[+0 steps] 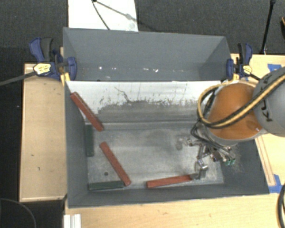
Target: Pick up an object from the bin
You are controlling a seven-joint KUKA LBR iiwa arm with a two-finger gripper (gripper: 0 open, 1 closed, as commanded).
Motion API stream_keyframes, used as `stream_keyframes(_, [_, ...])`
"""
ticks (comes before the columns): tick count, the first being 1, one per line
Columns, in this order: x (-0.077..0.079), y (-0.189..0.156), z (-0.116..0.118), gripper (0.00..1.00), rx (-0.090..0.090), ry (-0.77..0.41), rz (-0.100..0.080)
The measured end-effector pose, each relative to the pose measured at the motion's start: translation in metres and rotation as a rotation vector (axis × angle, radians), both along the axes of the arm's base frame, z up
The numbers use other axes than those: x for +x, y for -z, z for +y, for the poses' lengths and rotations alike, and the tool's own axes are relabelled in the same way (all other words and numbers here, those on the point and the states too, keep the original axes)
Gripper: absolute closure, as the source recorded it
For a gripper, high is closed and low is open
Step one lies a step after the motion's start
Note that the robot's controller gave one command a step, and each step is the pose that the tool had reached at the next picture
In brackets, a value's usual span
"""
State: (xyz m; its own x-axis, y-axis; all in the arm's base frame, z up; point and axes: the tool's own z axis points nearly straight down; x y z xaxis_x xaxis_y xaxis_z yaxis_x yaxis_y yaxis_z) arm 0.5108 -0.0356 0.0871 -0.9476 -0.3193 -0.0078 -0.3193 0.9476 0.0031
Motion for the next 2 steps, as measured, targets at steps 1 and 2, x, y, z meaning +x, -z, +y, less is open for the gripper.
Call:
stream_keyframes(1, [-0.028, 0.012, 0.075, 0.00, -0.002, -0.025, -0.005])
stream_keyframes(2, [-0.021, 0.016, -0.017, 0.00, -0.008, -0.027, -0.003])
